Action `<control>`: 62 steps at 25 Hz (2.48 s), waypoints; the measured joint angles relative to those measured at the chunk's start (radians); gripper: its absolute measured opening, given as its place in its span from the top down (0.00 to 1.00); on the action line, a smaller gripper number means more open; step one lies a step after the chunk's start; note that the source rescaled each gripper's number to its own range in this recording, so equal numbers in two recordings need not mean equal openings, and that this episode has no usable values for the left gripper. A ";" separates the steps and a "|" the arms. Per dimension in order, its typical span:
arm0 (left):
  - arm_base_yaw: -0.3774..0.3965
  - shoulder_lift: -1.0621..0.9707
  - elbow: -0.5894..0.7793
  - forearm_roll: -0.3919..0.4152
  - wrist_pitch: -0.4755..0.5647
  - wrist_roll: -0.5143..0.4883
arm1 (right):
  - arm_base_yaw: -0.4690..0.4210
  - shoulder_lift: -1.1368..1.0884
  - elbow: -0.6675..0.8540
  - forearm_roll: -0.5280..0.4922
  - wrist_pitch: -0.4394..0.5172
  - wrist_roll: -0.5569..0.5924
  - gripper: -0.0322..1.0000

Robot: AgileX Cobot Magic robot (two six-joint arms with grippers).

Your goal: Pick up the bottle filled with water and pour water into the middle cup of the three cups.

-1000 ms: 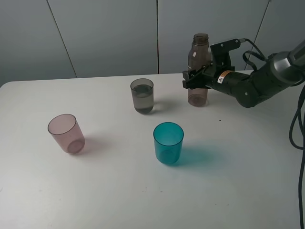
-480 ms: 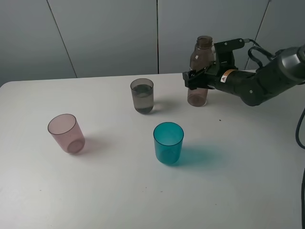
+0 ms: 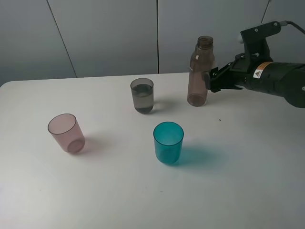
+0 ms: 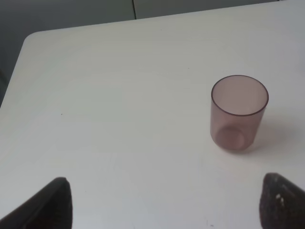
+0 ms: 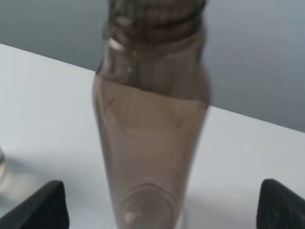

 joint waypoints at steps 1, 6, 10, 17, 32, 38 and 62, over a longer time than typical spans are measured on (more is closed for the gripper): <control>0.000 0.000 0.000 0.000 0.000 0.000 | 0.000 -0.060 0.000 0.004 0.058 -0.002 0.38; 0.000 0.000 0.000 0.000 0.000 0.000 | 0.000 -0.368 -0.026 0.006 0.441 -0.006 0.38; 0.000 0.000 0.000 0.000 0.000 0.000 | 0.000 -0.602 -0.068 0.067 0.767 -0.006 0.38; 0.000 0.000 0.000 0.000 0.000 0.000 | 0.000 -0.944 -0.100 0.151 1.334 -0.011 0.38; 0.000 0.000 0.000 0.000 0.000 0.000 | 0.000 -1.424 0.027 0.185 1.567 -0.011 0.38; 0.000 0.000 0.000 0.000 0.000 0.000 | 0.000 -1.521 0.069 0.185 1.557 -0.011 0.38; 0.000 0.000 0.000 0.000 0.000 0.000 | -0.123 -1.539 0.109 0.185 1.525 -0.011 0.38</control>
